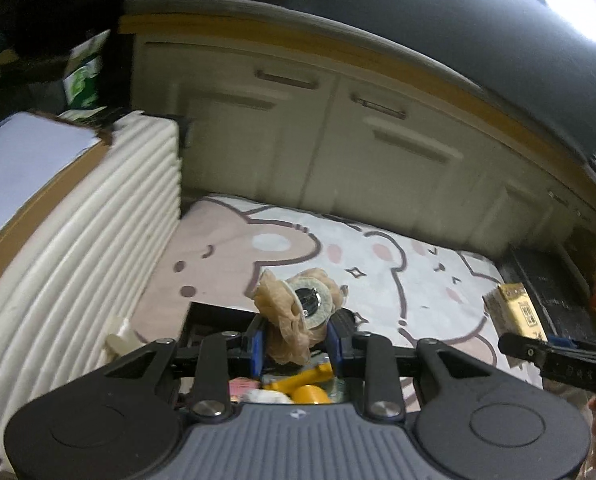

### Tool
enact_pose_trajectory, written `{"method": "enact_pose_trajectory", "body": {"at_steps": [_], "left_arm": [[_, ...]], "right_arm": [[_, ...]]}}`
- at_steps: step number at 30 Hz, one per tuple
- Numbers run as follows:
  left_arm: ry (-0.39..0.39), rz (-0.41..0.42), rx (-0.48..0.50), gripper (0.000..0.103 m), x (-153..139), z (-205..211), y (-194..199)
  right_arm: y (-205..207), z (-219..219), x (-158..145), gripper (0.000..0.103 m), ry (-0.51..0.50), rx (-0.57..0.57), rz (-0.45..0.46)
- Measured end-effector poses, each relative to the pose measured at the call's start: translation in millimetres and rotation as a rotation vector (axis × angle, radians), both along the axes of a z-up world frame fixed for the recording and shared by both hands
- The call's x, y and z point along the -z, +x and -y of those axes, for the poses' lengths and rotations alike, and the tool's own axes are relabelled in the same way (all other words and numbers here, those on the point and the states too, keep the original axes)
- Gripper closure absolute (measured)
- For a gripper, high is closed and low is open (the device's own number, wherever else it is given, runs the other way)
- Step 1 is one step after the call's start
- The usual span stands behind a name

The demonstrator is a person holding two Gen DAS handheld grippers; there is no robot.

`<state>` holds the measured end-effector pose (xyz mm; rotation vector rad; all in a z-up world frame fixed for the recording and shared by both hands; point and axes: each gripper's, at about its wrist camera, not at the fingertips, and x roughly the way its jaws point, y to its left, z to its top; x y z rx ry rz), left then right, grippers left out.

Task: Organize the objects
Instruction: 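Carry the flower clip in the left tool to the black box while the right tool carries the tissue pack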

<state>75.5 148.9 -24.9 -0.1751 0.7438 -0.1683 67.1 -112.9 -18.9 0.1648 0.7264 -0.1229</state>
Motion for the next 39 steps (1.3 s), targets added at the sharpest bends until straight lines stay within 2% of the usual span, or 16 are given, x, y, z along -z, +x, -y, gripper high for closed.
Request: {"method": "enact_pose_trajectory", "body": {"at_steps": [10, 19, 24, 29, 34, 39], "left_arm": [[-0.024, -0.033, -0.021, 0.071, 16.6, -18.2, 6.8], [-0.049, -0.072, -0.048, 0.071, 28.0, -35.0, 8.4], [-0.031, -0.145, -0.053, 0.071, 41.8, -46.3, 10.0], [0.022, -0.259, 0.008, 0.071, 63.7, -46.5, 13.6], [0.078, -0.304, 0.105, 0.071, 76.2, -35.1, 11.4], [0.114, -0.345, 0.16, 0.071, 87.0, -29.3, 10.9]], "right_arm": [[17.9, -39.6, 7.2, 0.05, 0.023, -0.116, -0.036], [58.8, -77.5, 28.5, 0.05, 0.207, -0.154, -0.095], [86.1, -92.8, 46.7, 0.05, 0.272, -0.135, -0.134], [110.7, -105.5, 63.6, 0.05, 0.33, -0.136, -0.172], [129.6, -120.5, 74.3, 0.05, 0.389, -0.155, -0.196], [140.5, -132.7, 84.4, 0.049, 0.423, -0.156, -0.226]]}}
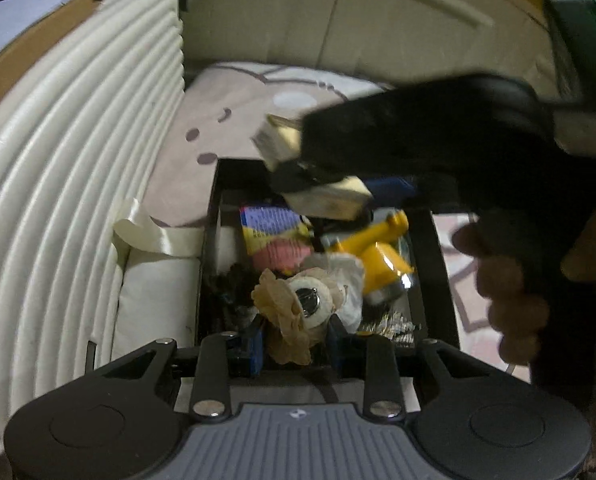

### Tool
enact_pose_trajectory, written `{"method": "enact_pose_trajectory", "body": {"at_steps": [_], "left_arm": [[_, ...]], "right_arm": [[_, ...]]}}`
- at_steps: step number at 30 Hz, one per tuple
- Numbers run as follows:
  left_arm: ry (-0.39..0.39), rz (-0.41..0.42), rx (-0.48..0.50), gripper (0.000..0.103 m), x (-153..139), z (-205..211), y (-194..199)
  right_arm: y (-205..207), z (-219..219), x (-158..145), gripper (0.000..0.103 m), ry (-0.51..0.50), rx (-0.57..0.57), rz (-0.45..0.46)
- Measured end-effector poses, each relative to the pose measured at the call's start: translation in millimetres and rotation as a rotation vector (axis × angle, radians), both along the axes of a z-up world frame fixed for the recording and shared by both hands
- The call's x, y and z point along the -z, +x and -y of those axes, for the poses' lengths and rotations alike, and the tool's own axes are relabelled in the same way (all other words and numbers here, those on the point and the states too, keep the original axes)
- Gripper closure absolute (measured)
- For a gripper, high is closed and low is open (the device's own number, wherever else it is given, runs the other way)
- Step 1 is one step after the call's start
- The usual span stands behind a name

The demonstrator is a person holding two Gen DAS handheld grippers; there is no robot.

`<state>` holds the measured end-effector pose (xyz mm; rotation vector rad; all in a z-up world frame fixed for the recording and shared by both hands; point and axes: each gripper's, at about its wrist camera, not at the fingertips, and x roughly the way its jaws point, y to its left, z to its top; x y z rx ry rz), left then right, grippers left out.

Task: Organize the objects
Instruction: 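Carry the flower clip in the left tool to the black box while the right tool carries the tissue pack, then open the left tool to drop the clip in the box while the right tool releases the tissue pack inside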

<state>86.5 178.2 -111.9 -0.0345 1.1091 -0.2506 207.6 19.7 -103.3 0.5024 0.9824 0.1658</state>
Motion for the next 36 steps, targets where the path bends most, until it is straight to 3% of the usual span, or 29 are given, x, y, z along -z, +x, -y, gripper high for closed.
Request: {"method": "enact_pose_trajectory", "body": {"at_steps": [3, 4, 5, 6, 8, 13, 22, 26, 30, 36], "left_arm": [[0.001, -0.019, 0.019, 0.071, 4.8, -0.5, 1.1], [-0.006, -0.024, 0.021, 0.071, 6.3, -1.4, 1.2], [-0.013, -0.03, 0.022, 0.071, 7.8, -2.3, 1.3], [-0.016, -0.035, 0.023, 0.071, 9.2, -2.5, -0.5], [-0.016, -0.043, 0.028, 0.071, 11.7, -2.4, 1.0], [-0.058, -0.032, 0.06, 0.071, 11.4, 1.7, 0.2], [-0.152, -0.014, 0.233, 0.071, 10.7, 43.0, 0.9], [-0.167, 0.0, 0.28, 0.07, 13.3, 60.2, 5.1], [-0.149, 0.005, 0.245, 0.051, 17.9, 62.1, 9.8], [-0.128, 0.036, 0.137, 0.05, 13.9, 42.6, 14.9]], "right_arm": [[5.5, -6.4, 7.3, 0.047, 0.054, -0.01, -0.011], [7.0, -9.0, 9.2, 0.041, 0.065, -0.018, -0.015], [7.8, -11.4, 10.3, 0.024, 0.062, -0.024, -0.021], [7.4, -14.3, 10.8, 0.018, 0.037, -0.023, -0.024], [6.8, -19.4, 8.2, 0.021, -0.022, -0.052, -0.015], [1.1, -7.6, -1.5, 0.029, -0.029, -0.076, 0.006], [-14.4, 27.7, -18.7, 0.046, -0.074, -0.128, 0.036], [-21.1, 41.6, -21.4, 0.047, -0.079, -0.119, 0.043], [-25.0, 49.8, -20.1, 0.047, -0.086, -0.119, 0.038], [-26.4, 58.6, -20.8, 0.051, -0.074, -0.099, 0.04]]}}
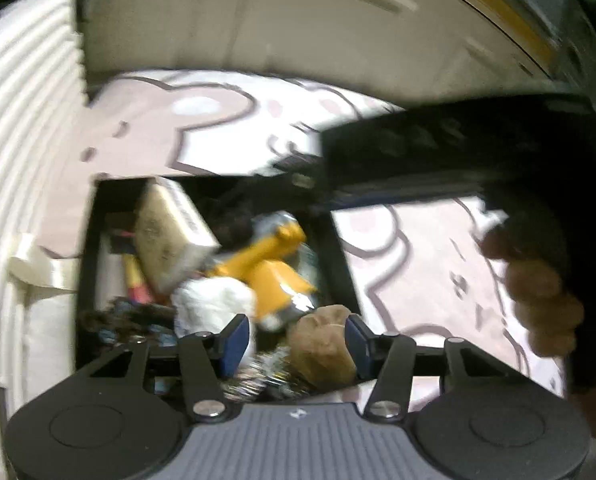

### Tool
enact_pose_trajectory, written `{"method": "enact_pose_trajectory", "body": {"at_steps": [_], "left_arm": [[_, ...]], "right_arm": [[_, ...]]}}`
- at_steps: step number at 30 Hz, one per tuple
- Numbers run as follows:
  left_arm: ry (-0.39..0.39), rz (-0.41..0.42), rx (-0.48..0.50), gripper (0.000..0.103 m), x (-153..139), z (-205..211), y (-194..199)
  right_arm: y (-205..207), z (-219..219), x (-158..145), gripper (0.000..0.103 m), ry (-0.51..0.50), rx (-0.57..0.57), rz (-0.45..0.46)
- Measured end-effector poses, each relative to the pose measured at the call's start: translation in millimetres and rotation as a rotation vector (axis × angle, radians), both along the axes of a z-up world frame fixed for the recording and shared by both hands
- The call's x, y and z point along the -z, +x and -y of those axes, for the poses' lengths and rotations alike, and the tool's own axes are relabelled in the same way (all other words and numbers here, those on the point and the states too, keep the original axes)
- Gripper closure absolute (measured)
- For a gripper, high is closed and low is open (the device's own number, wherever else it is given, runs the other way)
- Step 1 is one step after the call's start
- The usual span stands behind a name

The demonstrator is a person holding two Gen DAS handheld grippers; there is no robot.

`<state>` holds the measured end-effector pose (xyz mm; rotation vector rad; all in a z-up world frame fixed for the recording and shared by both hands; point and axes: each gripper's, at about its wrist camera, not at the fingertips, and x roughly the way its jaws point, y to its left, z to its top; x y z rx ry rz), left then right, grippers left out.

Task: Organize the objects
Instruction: 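Open the left tool to drop the clip in the box while the right tool releases the tissue pack inside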

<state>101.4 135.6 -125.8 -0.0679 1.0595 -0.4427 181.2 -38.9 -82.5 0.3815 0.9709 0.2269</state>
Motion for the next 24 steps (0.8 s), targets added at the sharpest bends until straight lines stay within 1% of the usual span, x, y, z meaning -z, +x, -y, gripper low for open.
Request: {"method": "enact_pose_trajectory", "body": {"at_steps": [2, 4, 7, 10, 14, 16, 18, 19, 22, 24], "left_arm": [[0.012, 0.022, -0.071, 0.05, -1.3, -10.4, 3.1], [0.034, 0.038, -0.144, 0.05, -0.7, -19.3, 6.8], [0.078, 0.096, -0.233, 0.05, 1.1, -30.3, 18.3], [0.058, 0.145, -0.291, 0.05, -1.6, -38.9, 31.3], [0.04, 0.175, -0.323, 0.05, 4.1, -38.4, 51.3], [0.08, 0.157, -0.313, 0.05, 5.7, -31.1, 54.1], [0.155, 0.12, -0.3, 0.05, 11.7, -23.2, 56.7], [0.174, 0.103, -0.299, 0.05, 14.5, -21.6, 57.6], [0.215, 0.052, -0.314, 0.054, 22.6, -22.1, 60.3], [0.23, 0.036, -0.321, 0.054, 27.7, -25.6, 60.7]], "right_arm": [[0.4, 1.7, -1.3, 0.055, 0.011, 0.009, 0.002], [-0.3, 4.0, -3.3, 0.057, 0.024, 0.015, 0.009], [-2.1, 8.0, -5.9, 0.057, 0.038, 0.019, 0.015], [-5.4, 14.1, -8.4, 0.057, 0.044, 0.023, 0.022], [-11.0, 25.4, -10.8, 0.057, 0.058, 0.032, 0.031], [-13.4, 32.1, -11.5, 0.057, 0.066, 0.039, 0.035], [-15.6, 38.0, -11.4, 0.058, 0.072, 0.045, 0.036], [-16.8, 41.1, -11.1, 0.058, 0.075, 0.049, 0.036], [-18.8, 48.4, -8.7, 0.058, 0.075, 0.056, 0.032], [-19.3, 51.4, -6.3, 0.059, 0.073, 0.058, 0.024]]}}
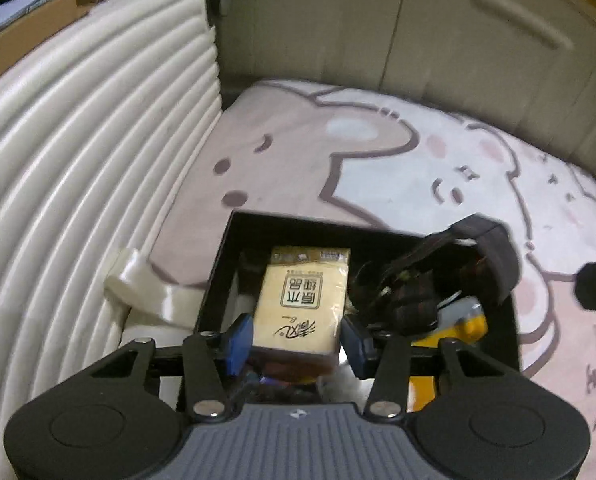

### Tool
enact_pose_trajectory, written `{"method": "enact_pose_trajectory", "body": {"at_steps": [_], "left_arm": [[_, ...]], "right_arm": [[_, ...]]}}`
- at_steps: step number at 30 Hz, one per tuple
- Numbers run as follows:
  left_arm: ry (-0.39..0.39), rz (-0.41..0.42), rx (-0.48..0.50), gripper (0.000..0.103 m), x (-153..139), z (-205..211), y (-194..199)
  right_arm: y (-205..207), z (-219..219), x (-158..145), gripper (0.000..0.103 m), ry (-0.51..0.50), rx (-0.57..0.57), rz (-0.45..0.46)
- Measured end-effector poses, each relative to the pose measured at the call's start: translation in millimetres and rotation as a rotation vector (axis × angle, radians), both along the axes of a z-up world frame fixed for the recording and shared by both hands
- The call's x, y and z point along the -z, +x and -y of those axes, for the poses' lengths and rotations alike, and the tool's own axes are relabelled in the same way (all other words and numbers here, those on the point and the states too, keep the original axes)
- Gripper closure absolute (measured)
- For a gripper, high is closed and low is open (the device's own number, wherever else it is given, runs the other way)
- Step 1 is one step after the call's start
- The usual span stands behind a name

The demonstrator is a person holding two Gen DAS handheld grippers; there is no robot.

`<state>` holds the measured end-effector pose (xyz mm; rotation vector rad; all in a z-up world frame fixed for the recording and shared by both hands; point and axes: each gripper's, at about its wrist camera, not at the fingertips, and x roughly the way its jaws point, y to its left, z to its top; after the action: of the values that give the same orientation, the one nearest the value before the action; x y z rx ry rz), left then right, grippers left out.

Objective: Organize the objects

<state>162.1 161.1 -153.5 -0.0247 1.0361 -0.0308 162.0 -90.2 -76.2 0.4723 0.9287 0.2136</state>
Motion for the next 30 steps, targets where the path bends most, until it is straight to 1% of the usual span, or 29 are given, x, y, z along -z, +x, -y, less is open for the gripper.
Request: {"method": "enact_pose_trajectory", "body": {"at_steps": [3, 7, 11, 13, 15, 17, 18, 19, 22, 24, 26, 28, 30], "left_arm": [[-0.008, 0.005, -0.017, 0.054, -3.1, -5.9, -2.4], [-0.018, 0.005, -0.011, 0.054, -7.0, -7.6, -6.3], [-0.039, 0.02, -0.021, 0.051, -17.9, -8.5, -11.9], [-0.038, 0.026, -0.019, 0.044, -22.3, -7.4, -15.6], [-0.033, 0.027, -0.01, 0.041, -26.0, -5.7, -19.4], [-0.03, 0.029, -0.007, 0.038, -30.4, -5.5, -23.3], [-0.028, 0.033, -0.007, 0.034, -33.6, -5.7, -26.3], [-0.026, 0.037, -0.007, 0.03, -36.4, -5.9, -28.7], [-0.015, 0.049, -0.002, 0.022, -45.2, -5.6, -37.4], [-0.008, 0.054, 0.001, 0.017, -50.1, -4.8, -42.7], [-0.004, 0.064, 0.002, 0.014, -55.5, -3.9, -49.1], [0.006, 0.071, 0.005, 0.007, -60.8, -2.8, -55.3], [0.018, 0.08, 0.005, 0.004, -66.5, -1.9, -60.2]], "right_arm": [[0.2, 1.8, 2.4, 0.059, 0.002, -0.003, -0.007], [-0.3, -0.7, 2.1, 0.059, -0.006, -0.014, -0.007], [-3.2, -3.7, -2.0, 0.059, -0.019, -0.019, 0.006], [-6.0, -4.6, -4.8, 0.059, -0.029, -0.017, 0.015], [-9.4, -5.9, -6.5, 0.059, -0.042, -0.017, 0.023], [-13.1, -8.7, -8.0, 0.058, -0.077, -0.021, 0.027], [-15.2, -10.1, -8.6, 0.058, -0.1, -0.026, 0.029], [-17.6, -11.2, -9.2, 0.056, -0.122, -0.028, 0.032], [-25.0, -13.4, -12.2, 0.052, -0.173, -0.036, 0.046], [-29.6, -13.5, -15.1, 0.048, -0.186, -0.035, 0.058], [-33.7, -14.3, -18.9, 0.043, -0.199, -0.031, 0.071], [-37.9, -16.6, -22.2, 0.041, -0.218, -0.033, 0.083], [-41.9, -19.1, -25.4, 0.038, -0.239, -0.037, 0.094]]}}
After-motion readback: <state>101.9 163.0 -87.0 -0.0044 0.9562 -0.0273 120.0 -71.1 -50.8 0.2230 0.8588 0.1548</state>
